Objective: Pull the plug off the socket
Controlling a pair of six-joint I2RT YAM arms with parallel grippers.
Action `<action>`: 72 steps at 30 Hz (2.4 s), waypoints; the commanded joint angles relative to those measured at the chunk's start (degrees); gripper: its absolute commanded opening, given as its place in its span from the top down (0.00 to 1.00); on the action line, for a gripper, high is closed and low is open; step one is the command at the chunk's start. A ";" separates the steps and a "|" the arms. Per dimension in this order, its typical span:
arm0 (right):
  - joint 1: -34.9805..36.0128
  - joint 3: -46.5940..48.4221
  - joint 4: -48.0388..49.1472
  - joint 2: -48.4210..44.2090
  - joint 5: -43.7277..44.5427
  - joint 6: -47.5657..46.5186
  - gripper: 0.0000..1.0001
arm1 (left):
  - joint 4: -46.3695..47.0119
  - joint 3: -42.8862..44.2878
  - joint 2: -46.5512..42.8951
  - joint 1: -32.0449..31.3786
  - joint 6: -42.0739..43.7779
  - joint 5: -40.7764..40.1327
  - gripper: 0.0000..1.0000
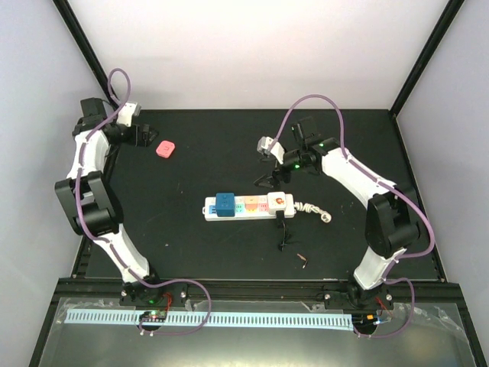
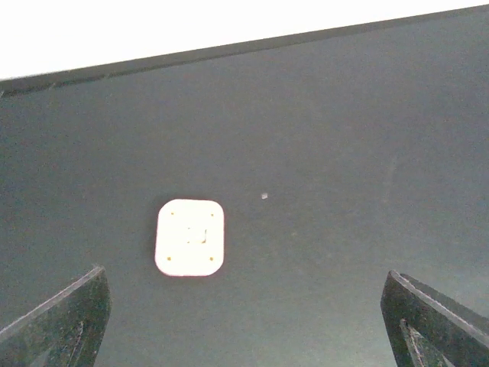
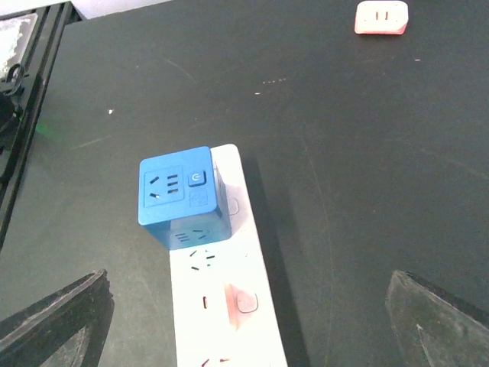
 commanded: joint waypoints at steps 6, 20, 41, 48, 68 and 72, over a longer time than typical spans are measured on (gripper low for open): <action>1.54 -2.08 -4.42 -2.75 4.04 -12.91 0.00 | -6.09 -1.08 -6.77 -2.99 18.73 18.03 0.01; 9.09 -5.29 -0.15 0.86 13.55 -14.60 0.03 | -11.52 -25.15 -18.37 -20.62 43.90 15.61 0.01; 12.26 -4.49 1.77 8.05 17.13 -13.59 0.35 | 3.81 -39.51 -21.03 -31.77 48.08 11.98 0.01; 12.41 -2.87 0.84 10.04 18.35 -13.06 0.53 | 5.28 -40.38 -19.91 -33.20 48.50 10.63 0.01; 14.58 -1.76 -2.09 11.82 21.50 -14.64 0.82 | 5.75 -40.71 -18.48 -36.51 47.69 4.83 0.17; 14.64 -1.73 -2.55 11.70 22.18 -14.70 0.85 | 6.66 -41.31 -18.35 -36.66 47.28 3.78 0.17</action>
